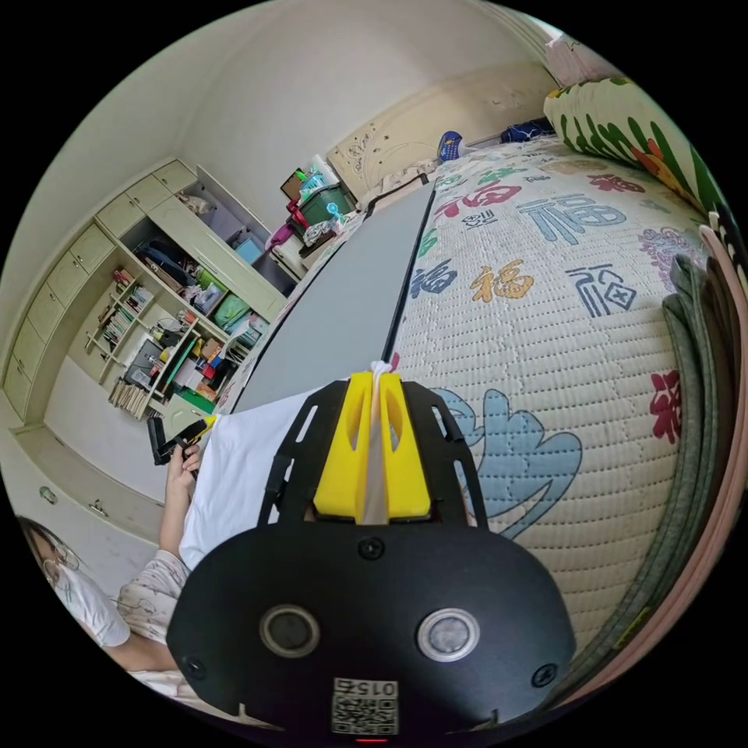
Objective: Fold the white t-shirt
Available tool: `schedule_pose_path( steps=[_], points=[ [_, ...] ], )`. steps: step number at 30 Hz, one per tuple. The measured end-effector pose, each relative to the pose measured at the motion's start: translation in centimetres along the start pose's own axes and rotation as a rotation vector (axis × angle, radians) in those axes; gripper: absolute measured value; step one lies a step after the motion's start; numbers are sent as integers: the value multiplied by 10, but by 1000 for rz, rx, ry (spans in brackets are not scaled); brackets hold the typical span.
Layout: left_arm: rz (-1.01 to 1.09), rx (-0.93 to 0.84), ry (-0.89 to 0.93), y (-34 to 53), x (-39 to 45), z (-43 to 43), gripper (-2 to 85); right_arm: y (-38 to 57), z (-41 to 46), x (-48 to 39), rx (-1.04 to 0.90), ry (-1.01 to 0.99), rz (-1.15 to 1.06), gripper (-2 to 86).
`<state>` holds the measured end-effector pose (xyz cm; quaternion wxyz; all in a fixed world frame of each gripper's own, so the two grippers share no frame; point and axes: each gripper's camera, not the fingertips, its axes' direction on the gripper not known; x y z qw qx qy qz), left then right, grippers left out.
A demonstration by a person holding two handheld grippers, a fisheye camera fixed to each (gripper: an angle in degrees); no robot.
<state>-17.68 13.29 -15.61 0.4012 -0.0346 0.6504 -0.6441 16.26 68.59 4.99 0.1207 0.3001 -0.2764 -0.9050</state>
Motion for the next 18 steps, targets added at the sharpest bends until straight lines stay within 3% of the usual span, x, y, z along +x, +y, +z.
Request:
schedule_pose_path(
  steps=[12,18],
  points=[
    [28,132,-51,17,2,-18,-9,5,32,25,-4,13,0,4],
    [19,177,-63,3,-9,-9,-8,7,45,38,104,77,32,5]
  ],
)
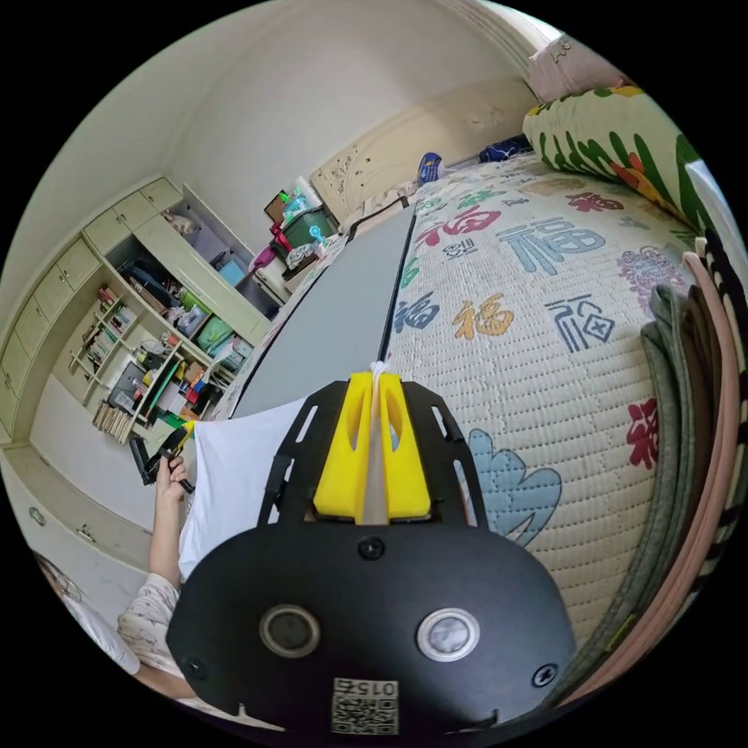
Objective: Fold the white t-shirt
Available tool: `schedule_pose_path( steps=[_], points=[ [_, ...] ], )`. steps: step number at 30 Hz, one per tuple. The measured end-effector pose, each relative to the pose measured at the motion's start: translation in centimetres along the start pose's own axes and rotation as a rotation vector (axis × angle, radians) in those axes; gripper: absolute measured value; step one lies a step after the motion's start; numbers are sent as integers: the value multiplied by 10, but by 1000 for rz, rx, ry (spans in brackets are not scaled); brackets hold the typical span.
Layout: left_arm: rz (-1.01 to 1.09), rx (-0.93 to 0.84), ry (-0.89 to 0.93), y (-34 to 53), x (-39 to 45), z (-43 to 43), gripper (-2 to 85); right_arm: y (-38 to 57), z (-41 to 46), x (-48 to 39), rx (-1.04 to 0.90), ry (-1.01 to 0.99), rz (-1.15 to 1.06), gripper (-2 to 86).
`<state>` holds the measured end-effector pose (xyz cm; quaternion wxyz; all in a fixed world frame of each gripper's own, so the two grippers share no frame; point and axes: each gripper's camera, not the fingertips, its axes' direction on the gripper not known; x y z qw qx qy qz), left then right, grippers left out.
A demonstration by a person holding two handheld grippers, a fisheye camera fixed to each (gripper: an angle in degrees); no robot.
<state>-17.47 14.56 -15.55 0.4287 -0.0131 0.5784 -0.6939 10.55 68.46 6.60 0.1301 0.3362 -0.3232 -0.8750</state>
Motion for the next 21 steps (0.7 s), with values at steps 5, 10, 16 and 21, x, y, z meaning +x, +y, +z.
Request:
schedule_pose_path(
  steps=[5,10,16,21],
  points=[
    [28,-15,-92,-8,-12,34,-6,-4,51,18,-13,177,-32,11],
    [141,-54,-131,19,-31,39,-3,47,64,55,7,123,-41,27],
    [521,103,-38,59,-15,-37,10,152,-38,16,222,-4,-375,34],
    [1102,-82,662,119,18,-57,15,302,-40,-87,-123,-276,-1031,52]
  ],
)
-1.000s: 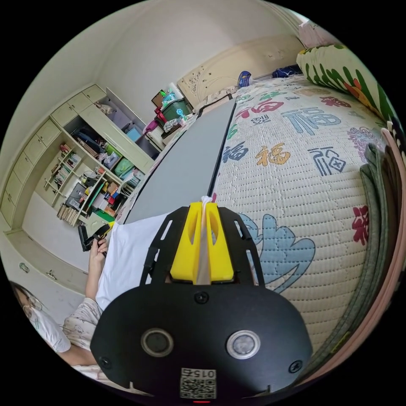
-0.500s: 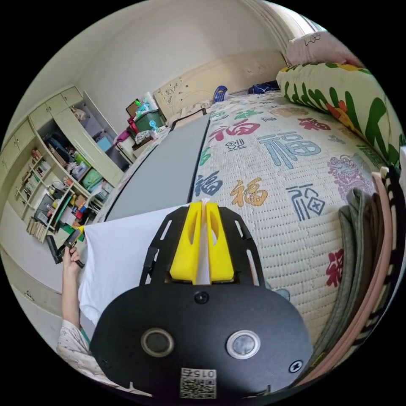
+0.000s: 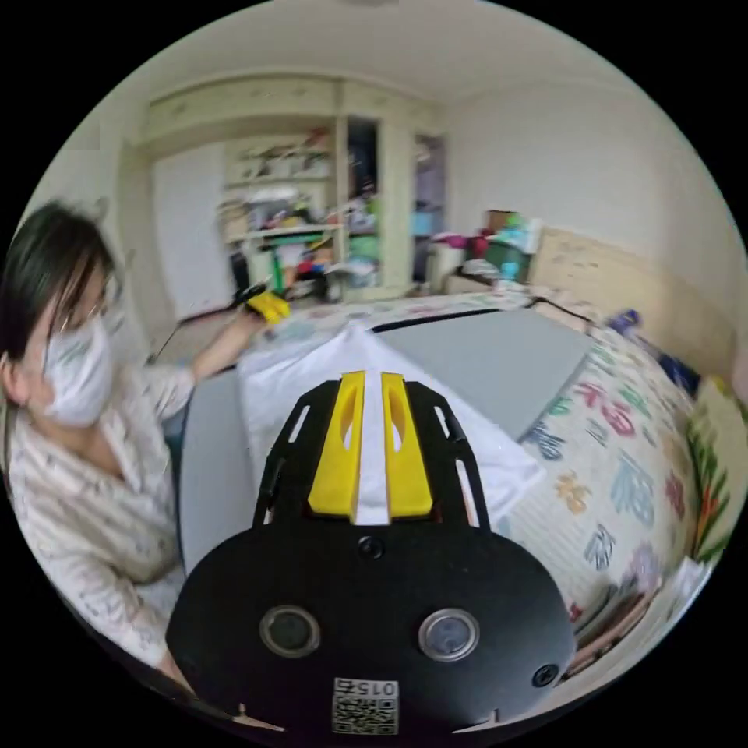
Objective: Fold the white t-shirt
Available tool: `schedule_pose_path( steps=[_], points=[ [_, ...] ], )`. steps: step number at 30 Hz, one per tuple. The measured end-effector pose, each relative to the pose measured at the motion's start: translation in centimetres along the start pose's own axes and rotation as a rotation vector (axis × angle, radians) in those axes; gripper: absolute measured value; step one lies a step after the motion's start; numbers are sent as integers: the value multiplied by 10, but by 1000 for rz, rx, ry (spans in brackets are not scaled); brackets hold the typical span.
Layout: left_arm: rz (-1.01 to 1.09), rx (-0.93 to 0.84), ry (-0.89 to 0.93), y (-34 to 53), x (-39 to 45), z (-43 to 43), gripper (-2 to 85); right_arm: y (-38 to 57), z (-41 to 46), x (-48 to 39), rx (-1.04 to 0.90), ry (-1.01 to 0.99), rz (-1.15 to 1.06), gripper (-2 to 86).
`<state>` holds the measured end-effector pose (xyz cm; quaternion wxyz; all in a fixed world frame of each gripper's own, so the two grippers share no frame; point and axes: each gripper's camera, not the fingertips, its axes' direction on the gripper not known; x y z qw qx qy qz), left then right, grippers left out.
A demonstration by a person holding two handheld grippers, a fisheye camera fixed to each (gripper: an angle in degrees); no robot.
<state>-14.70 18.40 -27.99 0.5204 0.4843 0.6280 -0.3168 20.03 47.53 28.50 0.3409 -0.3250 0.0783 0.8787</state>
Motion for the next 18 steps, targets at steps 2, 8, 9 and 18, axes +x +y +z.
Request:
schedule_pose_path(
  steps=[2,8,9,18],
  points=[
    [96,-104,109,4,20,13,19,39,39,-84,-122,-121,-255,61],
    [200,-260,280,43,37,19,53,114,101,-165,-320,-135,-381,83],
    [200,-280,284,48,37,19,58,122,106,-169,-345,-117,-381,83],
    [182,-394,325,103,21,8,33,223,129,-189,-453,4,-392,48]
  ],
)
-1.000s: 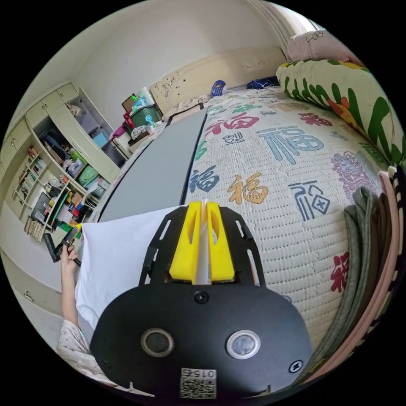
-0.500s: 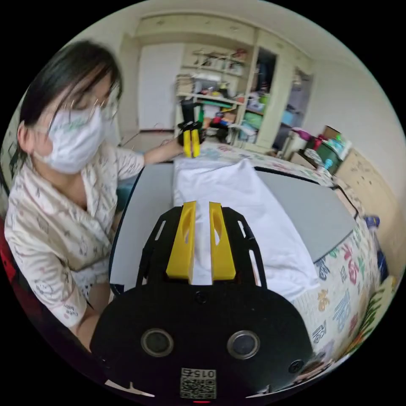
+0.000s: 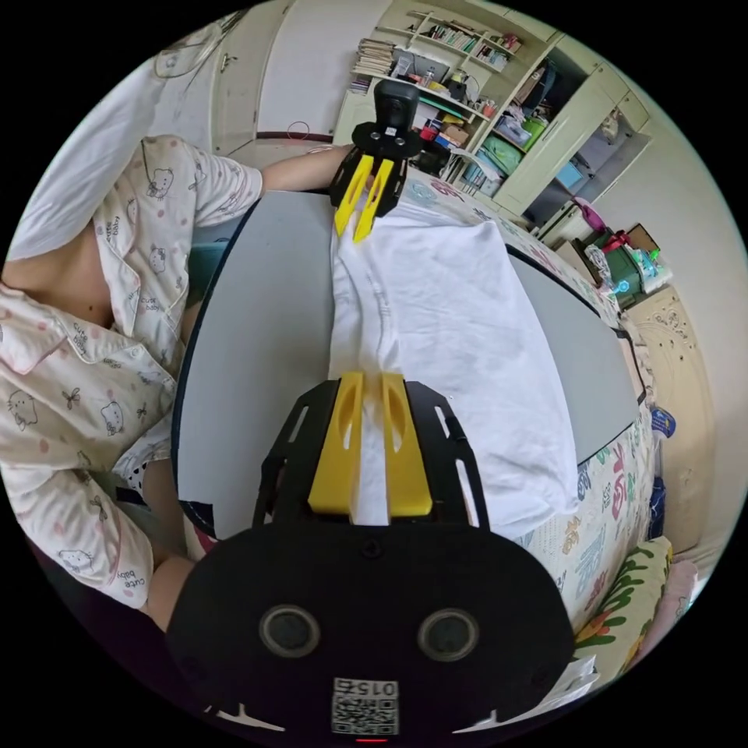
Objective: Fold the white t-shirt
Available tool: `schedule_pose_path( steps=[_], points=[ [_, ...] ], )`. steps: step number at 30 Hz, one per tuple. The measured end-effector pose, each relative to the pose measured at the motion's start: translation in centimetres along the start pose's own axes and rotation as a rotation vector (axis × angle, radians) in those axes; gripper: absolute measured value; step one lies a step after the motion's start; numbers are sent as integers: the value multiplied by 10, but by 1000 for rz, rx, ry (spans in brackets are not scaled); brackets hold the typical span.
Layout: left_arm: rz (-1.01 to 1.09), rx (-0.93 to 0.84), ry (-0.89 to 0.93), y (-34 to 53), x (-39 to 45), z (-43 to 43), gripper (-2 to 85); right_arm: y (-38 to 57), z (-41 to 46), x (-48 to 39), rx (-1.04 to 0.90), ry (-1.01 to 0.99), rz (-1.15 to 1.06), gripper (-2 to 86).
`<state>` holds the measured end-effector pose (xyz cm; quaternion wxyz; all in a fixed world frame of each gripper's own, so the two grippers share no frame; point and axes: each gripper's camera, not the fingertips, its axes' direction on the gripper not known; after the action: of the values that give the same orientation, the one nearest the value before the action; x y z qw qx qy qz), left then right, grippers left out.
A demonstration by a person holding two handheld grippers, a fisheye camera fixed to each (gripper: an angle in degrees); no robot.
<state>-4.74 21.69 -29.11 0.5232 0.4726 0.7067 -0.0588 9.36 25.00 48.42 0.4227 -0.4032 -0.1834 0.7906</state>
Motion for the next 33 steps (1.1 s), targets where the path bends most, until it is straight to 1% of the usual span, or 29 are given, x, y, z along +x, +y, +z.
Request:
schedule_pose_path(
  steps=[5,9,12,14,17,20,22,27,29,33],
  points=[
    [30,29,-22,35,5,-13,15,42,-3,-25,56,-31,-43,40],
    [28,-17,0,54,1,-6,11,62,14,-26,7,-72,-39,40],
    [29,-13,2,70,-2,-7,11,80,17,-25,7,-105,-39,44],
    [38,-15,-7,83,-3,-7,12,98,9,-31,39,-162,-89,55],
    [38,-15,-8,97,-7,-5,12,116,-3,-31,75,-160,-103,62],
    [40,-14,-8,111,-12,-2,12,131,-11,-28,103,-214,-123,24],
    [42,-13,-9,119,-15,0,12,135,-10,-27,76,-183,-127,9],
    [61,50,-37,140,-19,-3,11,153,-41,-7,208,-122,-59,-5],
    [50,96,-71,149,-23,-4,10,157,-40,6,188,-23,7,-9],
    [49,138,-69,162,-30,-1,10,156,-36,19,160,-61,-9,-10]
  ],
)
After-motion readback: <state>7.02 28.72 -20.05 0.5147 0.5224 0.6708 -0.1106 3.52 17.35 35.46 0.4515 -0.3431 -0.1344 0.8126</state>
